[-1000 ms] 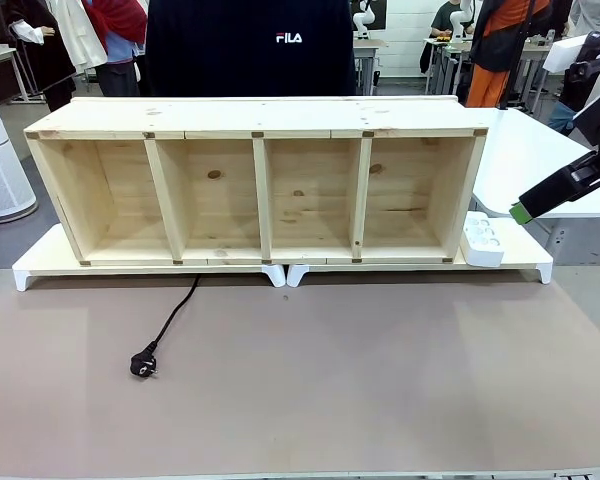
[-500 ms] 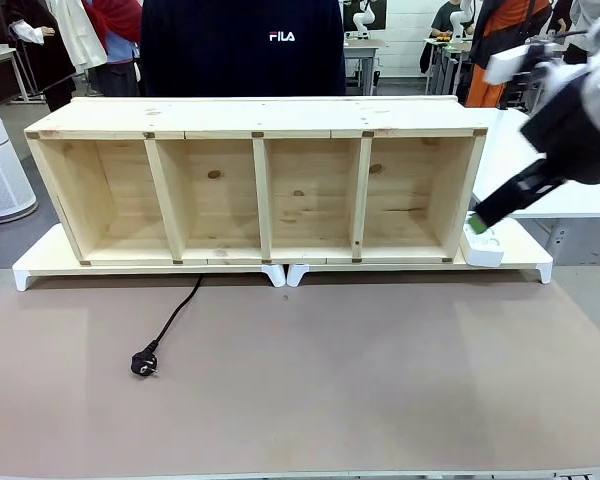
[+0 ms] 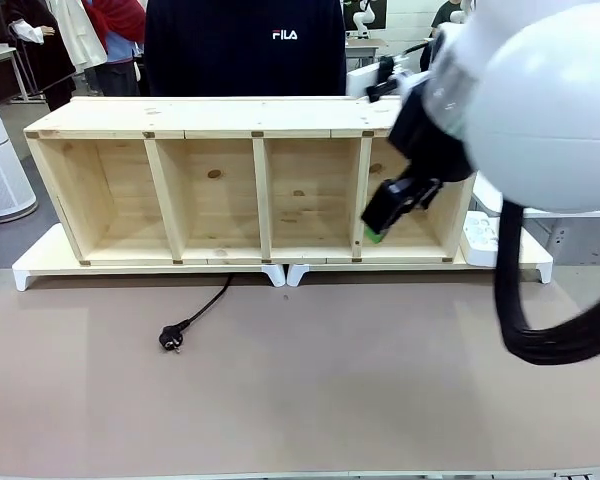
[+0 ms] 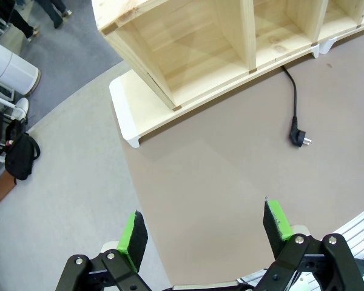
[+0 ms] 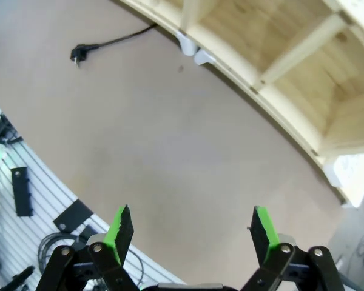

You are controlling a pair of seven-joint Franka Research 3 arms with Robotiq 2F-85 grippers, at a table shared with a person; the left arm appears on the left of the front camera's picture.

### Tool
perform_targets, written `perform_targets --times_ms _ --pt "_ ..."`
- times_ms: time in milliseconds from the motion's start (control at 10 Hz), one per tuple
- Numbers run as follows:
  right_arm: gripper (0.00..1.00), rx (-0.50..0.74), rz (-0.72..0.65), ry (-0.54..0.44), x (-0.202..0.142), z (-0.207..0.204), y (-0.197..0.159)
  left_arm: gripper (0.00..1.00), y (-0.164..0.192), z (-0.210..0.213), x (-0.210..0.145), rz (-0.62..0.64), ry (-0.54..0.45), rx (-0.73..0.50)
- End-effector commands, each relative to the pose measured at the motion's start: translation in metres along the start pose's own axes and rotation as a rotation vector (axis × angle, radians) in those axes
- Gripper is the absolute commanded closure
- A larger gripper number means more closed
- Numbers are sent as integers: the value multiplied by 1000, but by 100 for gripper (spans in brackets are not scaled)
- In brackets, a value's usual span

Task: Perform cable management.
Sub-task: When the cord part of the Power Cable appears at the lower middle area of the table and stops, grasp the cord part of the Power Cable.

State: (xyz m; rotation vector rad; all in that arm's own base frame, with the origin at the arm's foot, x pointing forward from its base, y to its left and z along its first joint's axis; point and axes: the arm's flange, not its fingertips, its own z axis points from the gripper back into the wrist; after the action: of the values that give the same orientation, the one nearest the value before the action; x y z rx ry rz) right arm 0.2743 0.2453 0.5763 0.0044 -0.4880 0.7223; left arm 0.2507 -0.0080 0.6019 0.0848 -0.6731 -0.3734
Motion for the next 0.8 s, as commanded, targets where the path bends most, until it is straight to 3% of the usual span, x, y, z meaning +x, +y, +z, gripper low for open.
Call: perform_targets --times_ms 0,300,700 --pt "0 34 -34 7 32 -25 17 0 1 0 0 2 -1 -1" --pt "0 46 -166 -46 74 -66 57 0 1 0 0 2 -1 -1" --pt "0 8 -366 -26 105 -116 92 0 1 0 0 2 -1 -1"
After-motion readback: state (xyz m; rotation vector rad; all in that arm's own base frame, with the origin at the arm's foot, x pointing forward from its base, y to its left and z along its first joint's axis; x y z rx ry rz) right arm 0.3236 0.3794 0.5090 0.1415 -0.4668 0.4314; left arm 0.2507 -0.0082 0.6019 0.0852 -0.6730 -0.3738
